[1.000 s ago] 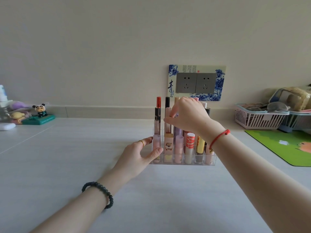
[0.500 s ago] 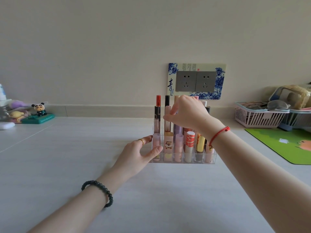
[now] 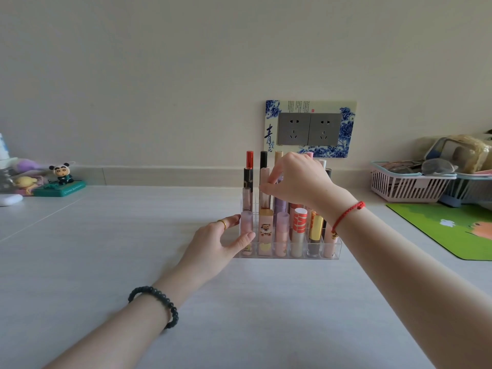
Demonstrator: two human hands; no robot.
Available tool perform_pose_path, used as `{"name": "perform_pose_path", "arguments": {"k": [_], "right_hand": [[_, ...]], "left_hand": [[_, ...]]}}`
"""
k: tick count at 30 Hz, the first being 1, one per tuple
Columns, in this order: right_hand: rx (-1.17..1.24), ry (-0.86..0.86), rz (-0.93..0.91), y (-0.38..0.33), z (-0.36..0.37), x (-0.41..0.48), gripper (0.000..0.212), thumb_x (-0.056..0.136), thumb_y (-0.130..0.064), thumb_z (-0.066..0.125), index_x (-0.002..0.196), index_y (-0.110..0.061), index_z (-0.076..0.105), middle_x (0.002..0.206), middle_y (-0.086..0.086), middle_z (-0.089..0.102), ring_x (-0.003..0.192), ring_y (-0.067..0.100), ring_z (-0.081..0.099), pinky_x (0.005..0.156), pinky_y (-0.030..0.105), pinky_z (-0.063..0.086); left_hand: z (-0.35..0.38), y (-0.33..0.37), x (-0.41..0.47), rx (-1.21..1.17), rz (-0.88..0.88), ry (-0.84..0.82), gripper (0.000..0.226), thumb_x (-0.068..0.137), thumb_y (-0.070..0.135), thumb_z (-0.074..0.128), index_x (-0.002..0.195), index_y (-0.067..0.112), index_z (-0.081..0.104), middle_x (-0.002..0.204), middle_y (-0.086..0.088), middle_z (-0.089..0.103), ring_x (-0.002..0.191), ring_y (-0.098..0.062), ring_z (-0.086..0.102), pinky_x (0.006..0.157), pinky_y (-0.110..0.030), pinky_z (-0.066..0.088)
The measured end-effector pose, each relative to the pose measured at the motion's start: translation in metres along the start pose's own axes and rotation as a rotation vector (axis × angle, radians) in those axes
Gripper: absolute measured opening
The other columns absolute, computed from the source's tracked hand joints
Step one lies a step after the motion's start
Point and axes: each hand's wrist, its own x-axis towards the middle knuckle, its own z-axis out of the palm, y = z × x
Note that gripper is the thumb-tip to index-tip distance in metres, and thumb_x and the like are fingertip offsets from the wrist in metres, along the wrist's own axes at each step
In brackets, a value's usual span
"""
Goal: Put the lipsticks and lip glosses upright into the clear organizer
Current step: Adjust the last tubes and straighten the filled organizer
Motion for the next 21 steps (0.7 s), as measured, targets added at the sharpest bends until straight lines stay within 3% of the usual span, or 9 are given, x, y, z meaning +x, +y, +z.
{"name": "perform_pose_path", "arguments": {"k": [6,10,13,17,19,21], "right_hand": [[0.052,0.006,-0.023,0.0,-0.003,-0.003,0.027,0.081,-0.037,0.057,0.08,-0.014,0.071,0.089,0.003,0.066,0.076,0.022,0.057,0.101,0.046,0.039],[0.106,0.028,-0.062,0.0,-0.011,-0.01,0.025,0.082,-0.037,0.058,0.078,-0.016,0.071,0.094,0.002,0.066,0.089,0.022,0.058,0.085,0.035,0.044],[0.126,0.07,-0.103,0.001,-0.017,-0.016,0.025,0.082,-0.037,0.059,0.08,-0.015,0.071,0.09,0.001,0.065,0.089,0.022,0.056,0.085,0.035,0.045],[0.151,0.067,-0.121,0.002,-0.022,-0.029,0.022,0.081,-0.037,0.061,0.087,-0.018,0.07,0.07,-0.014,0.041,0.079,0.012,0.043,0.073,0.027,0.035],[0.138,0.024,-0.15,0.002,-0.021,-0.037,0.019,0.08,-0.035,0.063,0.09,-0.02,0.069,0.07,-0.02,0.032,0.077,0.007,0.04,0.077,0.027,0.037],[0.102,-0.019,-0.185,0.002,-0.016,-0.046,0.019,0.079,-0.036,0.063,0.092,-0.023,0.068,0.072,-0.019,0.031,0.087,0.01,0.042,0.089,0.033,0.042]], "left_hand": [[-0.004,0.006,-0.002,0.057,0.056,0.163,0.04,0.076,0.044,0.066,0.107,0.021,0.067,0.112,0.009,0.067,0.109,-0.006,0.059,0.088,-0.015,0.04],[-0.006,0.01,-0.003,0.071,0.085,0.237,0.038,0.074,0.039,0.07,0.104,0.018,0.069,0.104,0.009,0.07,0.101,-0.004,0.06,0.086,-0.013,0.038],[-0.006,0.012,-0.004,0.077,0.096,0.237,0.033,0.074,0.038,0.071,0.1,0.019,0.07,0.098,0.01,0.071,0.096,-0.005,0.062,0.085,-0.015,0.04],[-0.006,0.015,-0.004,0.069,0.108,0.23,0.021,0.074,0.033,0.072,0.091,0.022,0.072,0.088,0.014,0.071,0.09,-0.005,0.063,0.081,-0.013,0.041],[-0.005,0.017,-0.005,0.068,0.108,0.227,0.016,0.074,0.03,0.072,0.089,0.023,0.072,0.084,0.016,0.07,0.087,-0.006,0.063,0.078,-0.008,0.039],[-0.005,0.017,-0.004,0.071,0.11,0.224,0.013,0.075,0.028,0.072,0.087,0.024,0.071,0.082,0.016,0.071,0.085,-0.008,0.064,0.079,-0.013,0.041]]}}
